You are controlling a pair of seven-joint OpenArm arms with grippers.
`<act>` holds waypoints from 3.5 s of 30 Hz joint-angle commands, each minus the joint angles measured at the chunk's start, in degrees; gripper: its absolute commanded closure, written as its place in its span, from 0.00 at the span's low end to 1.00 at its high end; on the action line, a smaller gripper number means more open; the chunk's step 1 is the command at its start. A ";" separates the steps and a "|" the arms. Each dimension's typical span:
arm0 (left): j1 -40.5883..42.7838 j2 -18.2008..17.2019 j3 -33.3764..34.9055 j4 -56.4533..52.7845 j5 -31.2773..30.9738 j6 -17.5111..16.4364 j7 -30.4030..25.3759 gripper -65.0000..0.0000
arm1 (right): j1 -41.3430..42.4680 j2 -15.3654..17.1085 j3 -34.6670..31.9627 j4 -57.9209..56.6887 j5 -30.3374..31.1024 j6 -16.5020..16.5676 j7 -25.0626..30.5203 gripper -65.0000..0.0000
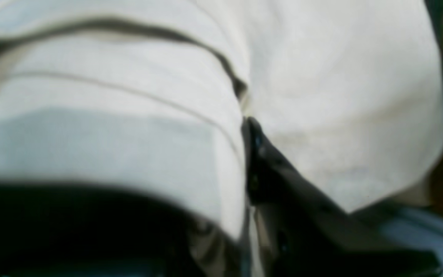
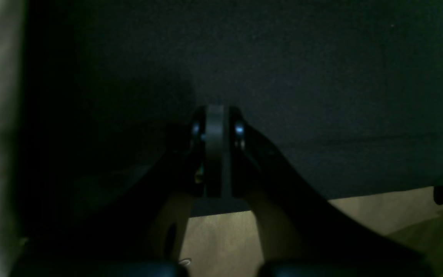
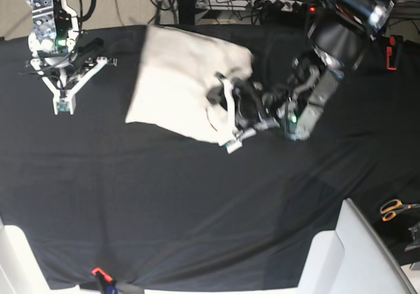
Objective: Fold the T-shirt properly
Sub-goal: 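Drag the folded shirt toward the table's middle with the left gripper, then bring the right gripper in and grasp the shirt beside the left gripper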
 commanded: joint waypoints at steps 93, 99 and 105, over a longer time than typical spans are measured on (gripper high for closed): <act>-25.67 17.02 21.62 -18.41 45.50 -11.38 -8.42 0.55 | 0.24 -0.04 -0.29 0.81 -0.27 -0.28 0.48 0.94; -27.78 17.19 21.53 -23.60 45.23 -11.38 -11.32 0.55 | 0.24 -0.04 -0.38 0.81 -0.27 -0.19 0.48 0.94; -28.48 17.19 21.53 -26.06 45.15 -11.38 -13.96 0.55 | 0.24 -0.04 -3.81 0.81 -0.27 -0.19 0.48 0.94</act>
